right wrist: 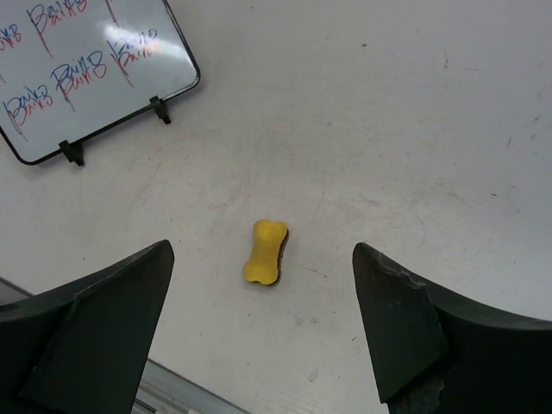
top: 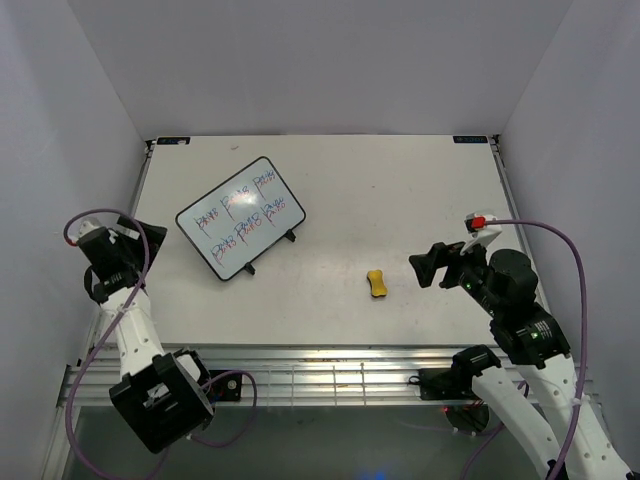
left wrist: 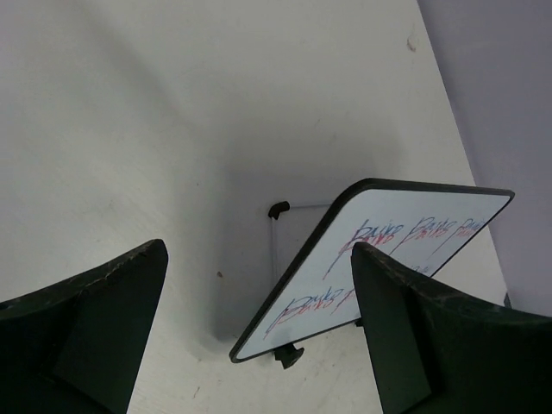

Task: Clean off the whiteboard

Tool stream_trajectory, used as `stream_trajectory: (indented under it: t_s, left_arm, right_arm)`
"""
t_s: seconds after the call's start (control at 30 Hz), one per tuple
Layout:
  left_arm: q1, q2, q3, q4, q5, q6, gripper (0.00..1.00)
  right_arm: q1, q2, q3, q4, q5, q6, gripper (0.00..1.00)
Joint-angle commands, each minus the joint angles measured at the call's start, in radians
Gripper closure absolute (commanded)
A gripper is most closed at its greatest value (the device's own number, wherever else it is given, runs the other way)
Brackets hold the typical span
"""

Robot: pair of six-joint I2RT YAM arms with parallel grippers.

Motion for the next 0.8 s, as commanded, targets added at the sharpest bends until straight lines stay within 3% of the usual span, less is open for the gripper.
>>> stream_trajectory:
  t_s: [0.0,0.13,0.27,0.37,0.47,0.67,0.77]
  left_arm:
    - [0.067,0.021,-0.146,0.269,0.323,-0.076,0.02]
    - [0.074,0.043,-0.255,0.505,0.475,-0.082,0.02]
    - [0.073,0.058,-0.332,0.508,0.422,-0.116,0.02]
    - [0.073,0.044,-0.41,0.634,0.436,-0.159,0.02]
    - [0.073,0.102,-0.416,0.669,0.487,-0.142,0.02]
    - [0.039,0.257,-0.458,0.951,0.643,-0.252,0.03]
    - [0.012,0.302,-0.436,0.982,0.667,-0.222,0.04]
  right_arm:
    - [0.005,0.026,0.039,0.058,-0.099,-0.029,0.1]
    - [0.005,0.046,0.039,0.066,-0.155,-0.053,0.1]
    - [0.007,0.036,0.01,0.106,-0.174,-0.047,0.1]
    - [0.005,0.027,-0.016,0.143,-0.169,-0.032,0.1]
    - [0.005,0.023,-0.027,0.166,-0.178,-0.03,0.1]
    - [0.005,0.049,-0.022,0.189,-0.179,-0.055,0.1]
    - [0.003,0.067,-0.022,0.199,-0.185,-0.061,0.1]
